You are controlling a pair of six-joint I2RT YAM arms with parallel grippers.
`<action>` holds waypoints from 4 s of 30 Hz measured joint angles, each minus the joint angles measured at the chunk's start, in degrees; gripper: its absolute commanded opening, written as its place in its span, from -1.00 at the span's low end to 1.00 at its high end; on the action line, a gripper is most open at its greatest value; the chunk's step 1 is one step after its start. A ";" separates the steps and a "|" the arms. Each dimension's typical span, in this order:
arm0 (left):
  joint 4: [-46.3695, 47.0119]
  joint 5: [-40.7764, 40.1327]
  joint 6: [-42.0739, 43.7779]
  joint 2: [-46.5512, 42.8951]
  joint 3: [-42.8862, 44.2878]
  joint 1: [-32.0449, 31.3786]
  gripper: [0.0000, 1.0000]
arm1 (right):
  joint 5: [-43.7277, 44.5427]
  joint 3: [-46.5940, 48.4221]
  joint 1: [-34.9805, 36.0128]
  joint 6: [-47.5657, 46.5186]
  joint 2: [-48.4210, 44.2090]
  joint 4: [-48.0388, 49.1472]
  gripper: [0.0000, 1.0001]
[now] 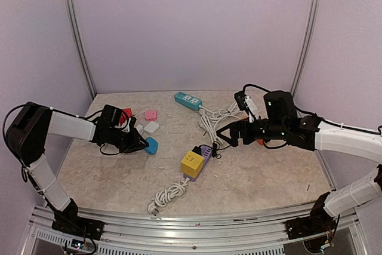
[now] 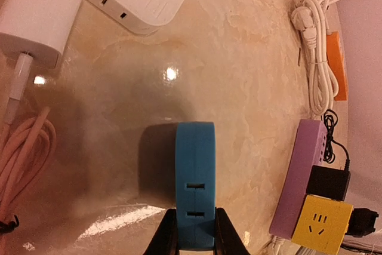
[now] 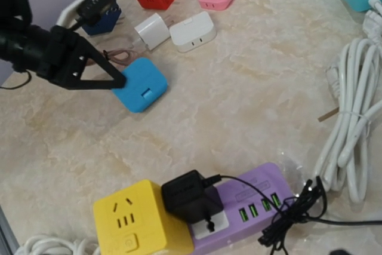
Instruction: Pull the plug off the socket
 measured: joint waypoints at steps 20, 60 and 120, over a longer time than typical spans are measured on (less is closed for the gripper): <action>-11.80 -10.88 3.45 -0.74 9.60 -5.88 0.17 | -2.73 -5.92 -0.52 0.35 0.35 2.78 0.76; -40.85 -18.80 18.16 20.39 49.68 -30.71 0.01 | 5.66 -25.42 8.22 -3.39 -1.05 26.82 0.61; -42.84 -18.60 18.40 22.80 51.25 -32.20 -0.99 | 16.26 -19.26 18.58 -23.12 32.59 62.66 0.55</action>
